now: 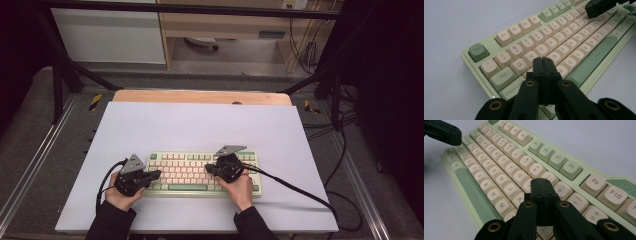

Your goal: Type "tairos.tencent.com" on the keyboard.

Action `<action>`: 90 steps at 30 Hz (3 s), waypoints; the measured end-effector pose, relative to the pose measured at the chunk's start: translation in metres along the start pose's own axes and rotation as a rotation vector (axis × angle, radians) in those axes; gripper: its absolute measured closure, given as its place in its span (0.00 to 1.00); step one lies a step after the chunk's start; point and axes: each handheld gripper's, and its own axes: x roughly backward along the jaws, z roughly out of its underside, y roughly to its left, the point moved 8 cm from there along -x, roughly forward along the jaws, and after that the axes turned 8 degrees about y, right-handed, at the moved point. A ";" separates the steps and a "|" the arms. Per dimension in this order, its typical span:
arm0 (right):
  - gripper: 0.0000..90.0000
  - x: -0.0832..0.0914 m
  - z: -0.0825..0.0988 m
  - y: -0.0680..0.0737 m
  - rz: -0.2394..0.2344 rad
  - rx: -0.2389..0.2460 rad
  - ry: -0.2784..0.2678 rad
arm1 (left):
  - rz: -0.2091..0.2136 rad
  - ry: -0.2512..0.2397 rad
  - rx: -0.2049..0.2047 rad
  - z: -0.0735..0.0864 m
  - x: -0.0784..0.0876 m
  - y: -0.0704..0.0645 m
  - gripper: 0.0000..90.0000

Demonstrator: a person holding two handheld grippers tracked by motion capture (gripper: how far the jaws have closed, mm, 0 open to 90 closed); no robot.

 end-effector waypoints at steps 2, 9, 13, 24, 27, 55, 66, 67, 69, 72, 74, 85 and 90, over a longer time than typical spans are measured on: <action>1.00 -0.001 0.000 0.000 -0.001 0.000 0.003 | -0.001 0.001 -0.001 0.000 0.000 0.000 1.00; 1.00 -0.006 0.003 0.000 0.006 0.006 0.019 | -0.001 0.003 -0.002 0.000 0.000 0.000 1.00; 1.00 -0.005 0.003 0.001 0.006 0.014 0.018 | 0.000 0.001 -0.002 0.000 0.000 0.000 1.00; 1.00 0.017 -0.002 0.004 -0.007 0.034 -0.013 | -0.002 0.001 -0.005 -0.001 0.000 -0.001 1.00; 1.00 0.023 -0.002 0.005 -0.007 0.042 -0.015 | -0.001 0.000 -0.006 -0.001 0.000 -0.001 1.00; 1.00 0.050 0.032 -0.006 -0.015 0.024 -0.031 | -0.001 -0.003 -0.017 -0.007 -0.003 -0.007 1.00; 1.00 0.053 0.040 -0.008 -0.018 0.016 -0.036 | -0.003 0.004 -0.024 -0.011 -0.009 -0.009 1.00; 1.00 0.053 0.040 -0.007 -0.017 0.015 -0.037 | -0.003 0.005 -0.024 -0.011 -0.009 -0.009 1.00; 1.00 0.053 0.040 -0.007 -0.019 0.019 -0.039 | -0.002 0.007 -0.024 -0.011 -0.011 -0.010 1.00; 1.00 0.052 0.040 -0.007 -0.021 0.019 -0.037 | -0.003 0.009 -0.027 -0.012 -0.013 -0.010 1.00; 1.00 0.051 0.041 -0.007 -0.020 0.024 -0.032 | -0.002 0.014 -0.028 -0.013 -0.015 -0.011 1.00; 1.00 0.052 0.041 -0.006 -0.025 0.026 -0.036 | -0.018 0.035 -0.038 -0.011 -0.026 -0.010 1.00; 1.00 0.052 0.041 -0.006 -0.025 0.028 -0.038 | -0.025 0.045 -0.045 -0.009 -0.028 -0.010 1.00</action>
